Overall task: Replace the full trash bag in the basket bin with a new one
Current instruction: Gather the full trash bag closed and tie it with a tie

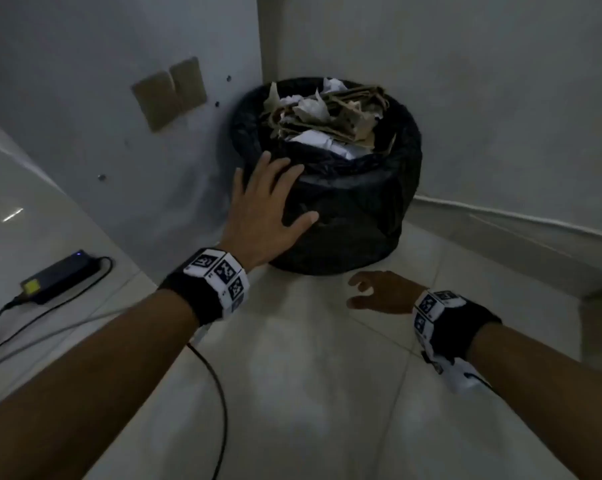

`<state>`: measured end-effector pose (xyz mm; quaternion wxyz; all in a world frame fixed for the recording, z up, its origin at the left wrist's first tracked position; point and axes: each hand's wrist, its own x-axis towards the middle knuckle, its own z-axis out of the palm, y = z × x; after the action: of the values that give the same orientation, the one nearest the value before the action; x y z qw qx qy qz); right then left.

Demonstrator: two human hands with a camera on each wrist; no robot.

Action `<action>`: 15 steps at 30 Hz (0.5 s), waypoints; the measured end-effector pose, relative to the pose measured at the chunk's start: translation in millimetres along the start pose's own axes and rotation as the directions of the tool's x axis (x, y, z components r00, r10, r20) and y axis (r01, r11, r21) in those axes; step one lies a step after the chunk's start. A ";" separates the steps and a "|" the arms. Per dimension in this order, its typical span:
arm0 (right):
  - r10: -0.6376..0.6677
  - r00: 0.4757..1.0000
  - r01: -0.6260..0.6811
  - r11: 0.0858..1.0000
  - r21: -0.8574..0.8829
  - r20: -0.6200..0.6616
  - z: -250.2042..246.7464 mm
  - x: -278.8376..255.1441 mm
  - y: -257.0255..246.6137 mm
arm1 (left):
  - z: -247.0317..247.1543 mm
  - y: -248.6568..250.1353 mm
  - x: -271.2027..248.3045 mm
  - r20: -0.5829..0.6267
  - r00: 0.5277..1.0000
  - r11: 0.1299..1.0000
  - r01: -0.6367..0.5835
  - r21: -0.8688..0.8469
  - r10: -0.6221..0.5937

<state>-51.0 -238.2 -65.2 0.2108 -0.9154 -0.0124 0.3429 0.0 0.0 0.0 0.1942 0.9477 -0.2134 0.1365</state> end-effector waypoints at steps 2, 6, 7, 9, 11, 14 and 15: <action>0.018 1.000 -0.018 0.999 0.037 0.018 7.2 4.6 0.2 | 2.9 -3.1 4.0 -0.005 0.998 0.995 -0.060 0.086 0.061; 0.062 0.998 -0.065 0.949 0.309 0.017 28.5 7.7 -0.3 | 1.9 -2.5 15.0 0.041 0.996 0.993 -0.082 0.087 0.079; 0.079 0.997 -0.077 0.912 0.403 0.013 35.3 7.0 0.7 | 2.1 -0.5 17.1 0.042 0.997 0.996 -0.063 0.068 0.060; 0.109 0.994 -0.106 0.830 0.547 0.026 47.1 3.0 -0.2 | 3.7 5.1 19.9 0.055 0.998 0.998 -0.011 0.064 0.007; 0.140 0.990 -0.127 0.734 0.668 0.034 56.4 -1.2 -2.7 | 7.4 15.0 18.6 0.064 0.997 0.996 0.038 0.078 -0.043; 0.186 0.982 -0.122 0.550 0.826 0.021 67.5 -1.8 -4.6 | 12.6 24.4 14.1 0.022 0.999 0.997 0.048 0.066 -0.050; 0.196 0.980 -0.124 0.483 0.867 0.032 70.7 0.1 -4.6 | 12.6 25.1 12.2 0.010 0.999 0.997 0.051 0.056 -0.052</action>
<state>-95.1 -207.4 -111.2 0.6076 -0.6954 0.2534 0.2881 1.4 -30.6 0.8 0.1700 0.9586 -0.1863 0.1320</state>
